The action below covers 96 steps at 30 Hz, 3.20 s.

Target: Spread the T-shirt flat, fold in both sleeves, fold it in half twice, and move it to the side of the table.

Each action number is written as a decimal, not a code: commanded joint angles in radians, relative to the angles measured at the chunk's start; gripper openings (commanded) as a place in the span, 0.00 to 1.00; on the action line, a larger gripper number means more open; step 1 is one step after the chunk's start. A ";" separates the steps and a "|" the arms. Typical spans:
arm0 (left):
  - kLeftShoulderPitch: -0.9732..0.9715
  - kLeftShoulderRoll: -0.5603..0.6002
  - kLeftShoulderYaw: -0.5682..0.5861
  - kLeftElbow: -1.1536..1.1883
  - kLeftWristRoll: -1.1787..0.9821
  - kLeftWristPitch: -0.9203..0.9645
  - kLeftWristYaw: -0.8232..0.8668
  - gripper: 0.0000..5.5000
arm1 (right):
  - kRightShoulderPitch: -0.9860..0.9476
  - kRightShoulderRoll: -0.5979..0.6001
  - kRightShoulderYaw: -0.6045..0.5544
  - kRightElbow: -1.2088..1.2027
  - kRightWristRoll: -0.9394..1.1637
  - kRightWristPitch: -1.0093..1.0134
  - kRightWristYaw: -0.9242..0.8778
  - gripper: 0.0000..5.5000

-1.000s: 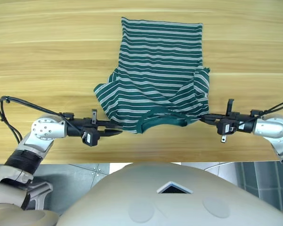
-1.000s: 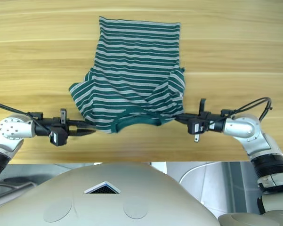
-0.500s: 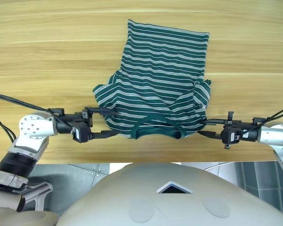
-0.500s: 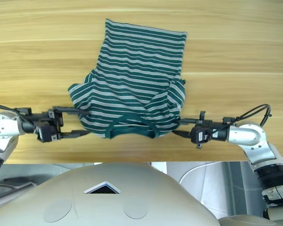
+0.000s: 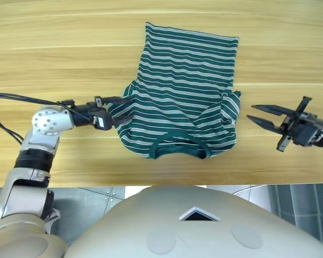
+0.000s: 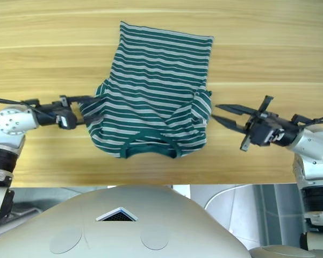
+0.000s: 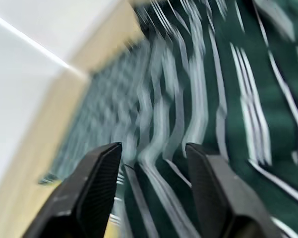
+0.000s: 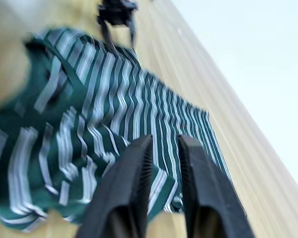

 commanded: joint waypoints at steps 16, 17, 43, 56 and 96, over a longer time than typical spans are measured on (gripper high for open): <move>-0.065 0.011 -0.111 0.110 0.108 -0.085 0.092 0.00 | -0.144 0.086 0.192 0.251 -0.598 0.075 -0.137 0.00; -0.064 0.012 -0.112 0.110 0.108 -0.085 0.095 0.00 | -0.152 0.086 0.203 0.277 -0.626 0.081 -0.148 0.00; -0.072 0.033 -0.308 0.285 0.384 -0.023 0.237 0.00 | 0.083 -0.117 0.040 0.187 -0.474 0.094 -0.242 0.00; -0.078 0.068 -0.393 0.380 0.478 0.050 0.353 0.00 | 0.104 -0.135 -0.042 0.346 -0.475 0.094 -0.269 0.00; -0.190 0.001 -0.480 0.453 0.554 0.111 0.548 0.00 | 0.200 -0.111 0.022 0.239 -0.241 -0.043 -0.095 0.00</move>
